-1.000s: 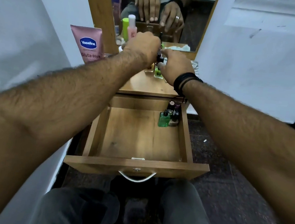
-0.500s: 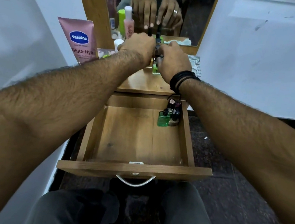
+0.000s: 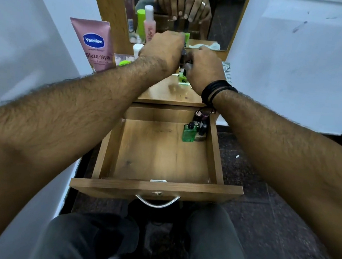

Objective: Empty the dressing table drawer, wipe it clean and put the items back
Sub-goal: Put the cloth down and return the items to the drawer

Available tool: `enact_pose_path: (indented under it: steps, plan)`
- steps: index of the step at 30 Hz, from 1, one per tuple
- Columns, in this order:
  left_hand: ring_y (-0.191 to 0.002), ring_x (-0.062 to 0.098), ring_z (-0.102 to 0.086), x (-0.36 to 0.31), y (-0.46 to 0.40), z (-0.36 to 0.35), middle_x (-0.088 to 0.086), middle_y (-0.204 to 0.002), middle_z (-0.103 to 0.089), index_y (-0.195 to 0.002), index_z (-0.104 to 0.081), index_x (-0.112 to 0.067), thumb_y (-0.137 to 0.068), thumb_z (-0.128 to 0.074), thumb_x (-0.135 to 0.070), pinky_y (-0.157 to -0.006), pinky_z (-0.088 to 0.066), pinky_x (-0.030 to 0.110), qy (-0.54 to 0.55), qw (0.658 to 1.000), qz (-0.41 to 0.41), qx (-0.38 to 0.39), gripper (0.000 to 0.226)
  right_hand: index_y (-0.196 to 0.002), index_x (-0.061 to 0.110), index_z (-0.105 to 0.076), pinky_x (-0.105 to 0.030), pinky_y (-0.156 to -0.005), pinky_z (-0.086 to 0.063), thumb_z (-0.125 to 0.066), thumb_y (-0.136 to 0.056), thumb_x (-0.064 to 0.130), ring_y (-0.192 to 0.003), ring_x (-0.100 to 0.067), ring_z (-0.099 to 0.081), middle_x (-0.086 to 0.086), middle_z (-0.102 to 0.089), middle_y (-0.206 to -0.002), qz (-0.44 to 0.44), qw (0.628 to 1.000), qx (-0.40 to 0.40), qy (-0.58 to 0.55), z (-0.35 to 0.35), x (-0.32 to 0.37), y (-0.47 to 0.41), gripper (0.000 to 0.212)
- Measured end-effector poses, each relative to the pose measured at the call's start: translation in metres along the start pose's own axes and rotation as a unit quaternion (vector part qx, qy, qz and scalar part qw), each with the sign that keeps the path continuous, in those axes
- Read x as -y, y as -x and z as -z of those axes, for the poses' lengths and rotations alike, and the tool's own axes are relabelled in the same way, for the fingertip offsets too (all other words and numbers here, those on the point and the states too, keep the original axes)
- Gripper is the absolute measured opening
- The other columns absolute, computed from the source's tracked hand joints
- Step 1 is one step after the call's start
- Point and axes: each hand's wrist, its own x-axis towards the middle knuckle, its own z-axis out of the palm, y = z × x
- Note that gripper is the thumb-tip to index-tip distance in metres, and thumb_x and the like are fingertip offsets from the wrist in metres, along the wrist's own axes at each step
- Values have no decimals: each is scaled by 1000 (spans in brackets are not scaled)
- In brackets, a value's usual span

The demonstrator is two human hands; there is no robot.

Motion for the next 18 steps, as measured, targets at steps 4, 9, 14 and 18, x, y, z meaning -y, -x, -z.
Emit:
enact_pose_path:
  steps: [4,9,14,18]
  plan:
    - [-110,37,-60,-8,21,17,17,-118,-62,-121,-62,-12,-93,-64,-16,-88,-55,52,-2,1000,-10,13,28,-110,15,-73,-37,-90,-50,-57,-93,21,-108,-29,-62,-8,-70,-114,-3,1000,6,-10,27,-1,20,24]
    - [-103,33,-64,-21,61,20,11,-112,-68,-115,-70,-15,-93,-64,-24,-86,-57,45,1,998,-24,59,25,-90,14,-77,-32,-79,-51,-67,-84,18,-92,-22,-65,-6,-75,-97,-34,996,72,-34,52,-6,59,13]
    - [-94,28,-66,-34,101,-7,7,-106,-71,-107,-76,-19,-90,-66,-27,-78,-54,35,41,991,-36,119,21,-92,12,-78,-36,-81,-56,-68,-85,16,-94,-27,-67,-10,-75,-95,-41,986,161,6,44,-18,96,13]
    - [-104,35,-63,-40,122,-37,14,-112,-65,-113,-72,-19,-92,-64,-30,-84,-54,39,47,988,-18,149,25,-96,16,-77,-38,-84,-56,-65,-86,19,-97,-32,-66,-11,-73,-101,-56,980,187,25,25,-33,114,15]
